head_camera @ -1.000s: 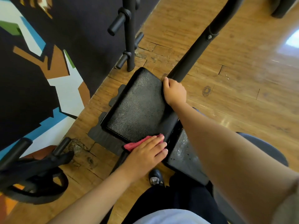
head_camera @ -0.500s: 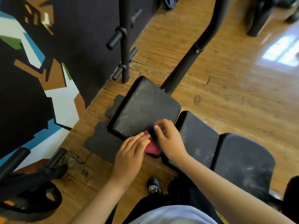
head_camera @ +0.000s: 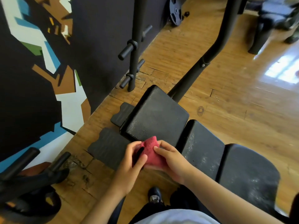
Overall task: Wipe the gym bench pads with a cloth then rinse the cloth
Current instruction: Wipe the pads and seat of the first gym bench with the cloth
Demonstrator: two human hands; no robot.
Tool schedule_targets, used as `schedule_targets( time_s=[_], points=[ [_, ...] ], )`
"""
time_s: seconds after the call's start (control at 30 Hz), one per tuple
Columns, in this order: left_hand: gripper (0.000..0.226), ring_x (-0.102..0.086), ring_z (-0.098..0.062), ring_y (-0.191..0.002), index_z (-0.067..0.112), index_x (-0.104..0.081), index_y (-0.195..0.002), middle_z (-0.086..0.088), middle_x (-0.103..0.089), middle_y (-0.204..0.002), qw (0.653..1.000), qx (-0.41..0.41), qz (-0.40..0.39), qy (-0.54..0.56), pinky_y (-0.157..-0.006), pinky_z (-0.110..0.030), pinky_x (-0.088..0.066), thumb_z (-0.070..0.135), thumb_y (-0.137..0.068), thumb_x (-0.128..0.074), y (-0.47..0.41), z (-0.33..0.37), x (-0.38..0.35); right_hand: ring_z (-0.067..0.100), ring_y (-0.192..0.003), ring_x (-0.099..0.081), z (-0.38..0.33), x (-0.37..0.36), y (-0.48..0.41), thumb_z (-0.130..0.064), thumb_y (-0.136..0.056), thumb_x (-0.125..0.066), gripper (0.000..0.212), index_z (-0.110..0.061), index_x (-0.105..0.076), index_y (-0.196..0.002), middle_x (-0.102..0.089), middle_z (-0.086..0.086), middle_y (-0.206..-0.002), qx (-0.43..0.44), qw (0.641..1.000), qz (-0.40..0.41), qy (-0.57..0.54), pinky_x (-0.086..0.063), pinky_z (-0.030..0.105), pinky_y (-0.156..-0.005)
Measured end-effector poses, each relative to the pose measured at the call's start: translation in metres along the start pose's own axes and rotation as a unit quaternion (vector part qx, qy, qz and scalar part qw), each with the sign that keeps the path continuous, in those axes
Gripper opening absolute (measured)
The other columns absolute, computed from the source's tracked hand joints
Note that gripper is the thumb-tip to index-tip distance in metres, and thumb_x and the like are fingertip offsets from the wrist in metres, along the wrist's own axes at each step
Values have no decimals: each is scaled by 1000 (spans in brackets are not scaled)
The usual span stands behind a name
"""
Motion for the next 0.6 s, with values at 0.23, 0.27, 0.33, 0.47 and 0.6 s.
schedule_targets(
  time_s=[0.23, 0.27, 0.33, 0.47, 0.6],
  points=[
    [52, -67, -14, -82, 3, -65, -104, -1, -72, -83, 985, 143, -13, 100, -69, -23, -52, 41, -69, -77, -5, -15, 52, 36, -108, -64, 26, -38, -13, -8, -98, -46, 17, -7, -58, -110, -62, 21, -120, -65, 989, -47, -122, -58, 46, -80],
    [64, -68, -15, -81, 2, -64, -106, -5, -73, -86, 985, 145, -17, 89, -69, -24, -53, 46, -62, -78, -5, -15, 61, 36, -107, -64, 29, -43, -14, -7, -98, -45, 18, -6, -57, -112, -61, 22, -121, -67, 989, -55, -123, -58, 45, -80],
    [70, -69, -22, -77, 8, -65, -110, -12, -73, -89, 984, 155, -43, 76, -70, -28, -57, 50, -56, -78, -2, -16, 75, 36, -107, -64, 35, -48, -18, -5, -98, -44, 21, -5, -57, -115, -59, 24, -124, -62, 990, -61, -112, -59, 44, -79],
    [69, -68, -27, -71, 14, -69, -108, -8, -73, -87, 984, 158, -67, 51, -60, -28, -56, 55, -53, -82, 4, -14, 92, 30, -99, -66, 39, -46, -26, -5, -99, -44, 18, -9, -60, -105, -65, 20, -112, -43, 997, -26, -62, -57, 40, -73],
    [40, -71, -23, -86, 17, -70, -99, -15, -72, -98, 986, 150, 10, 75, -74, -33, -58, 48, -75, -74, -2, -12, 98, 26, -93, -66, 45, -45, -35, -8, -98, -47, 15, -7, -62, -100, -66, 16, -102, -59, 998, 19, -20, -54, 34, -72]
  ],
)
Point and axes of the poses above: each hand's wrist, its own y-axis away from the middle knuckle, its own x-axis out of the back of the hand, z = x × y, the point moved 5 cm from there along -y, towards the middle knuckle
